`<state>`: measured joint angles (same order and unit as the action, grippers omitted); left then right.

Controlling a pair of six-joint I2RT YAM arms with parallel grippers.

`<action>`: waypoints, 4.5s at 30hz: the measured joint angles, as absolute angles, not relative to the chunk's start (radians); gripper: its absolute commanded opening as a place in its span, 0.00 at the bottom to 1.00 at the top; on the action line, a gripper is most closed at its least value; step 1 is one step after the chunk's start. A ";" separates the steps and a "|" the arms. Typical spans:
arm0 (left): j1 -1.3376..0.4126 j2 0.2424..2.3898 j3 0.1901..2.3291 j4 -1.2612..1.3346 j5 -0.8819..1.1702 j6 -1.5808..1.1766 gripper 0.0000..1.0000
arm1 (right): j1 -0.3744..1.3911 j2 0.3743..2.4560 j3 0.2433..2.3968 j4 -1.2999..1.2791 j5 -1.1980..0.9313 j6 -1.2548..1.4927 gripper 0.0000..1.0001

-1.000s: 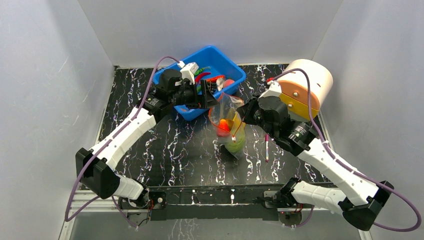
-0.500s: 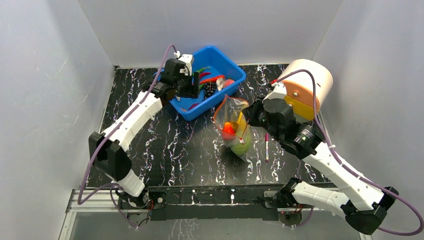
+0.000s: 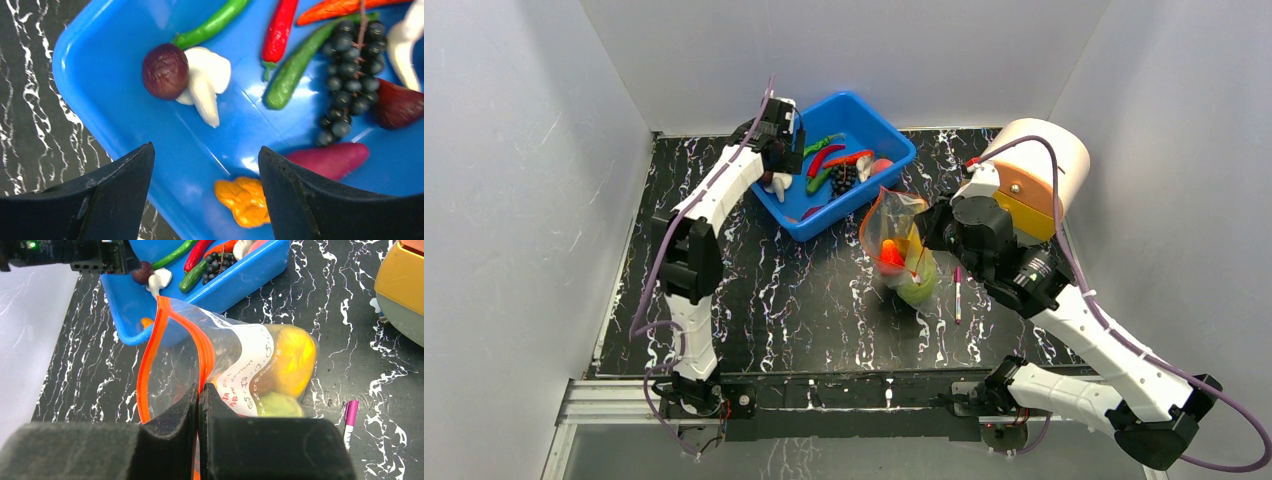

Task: Place the food in the zip-top bag and seal the zipper
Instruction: Pick up the fake fruit from the bin, then place the fake fruit in the zipper food storage bag.

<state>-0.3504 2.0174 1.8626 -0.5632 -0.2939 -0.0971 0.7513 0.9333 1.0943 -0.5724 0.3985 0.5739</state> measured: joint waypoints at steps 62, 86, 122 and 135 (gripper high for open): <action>-0.308 2.461 2.196 -0.560 -0.489 0.087 0.26 | 0.751 0.941 1.146 -0.532 0.473 0.464 0.00; -0.356 2.047 1.947 -0.585 -0.260 -0.060 0.28 | 0.751 0.940 1.103 -0.525 0.384 0.590 0.00; -0.469 1.367 1.208 -0.051 0.655 -0.672 0.21 | 0.750 1.121 1.131 -0.519 0.323 0.708 0.00; -0.559 1.411 1.150 -0.044 0.498 -0.772 0.21 | 0.749 1.106 1.131 -0.514 0.315 0.709 0.00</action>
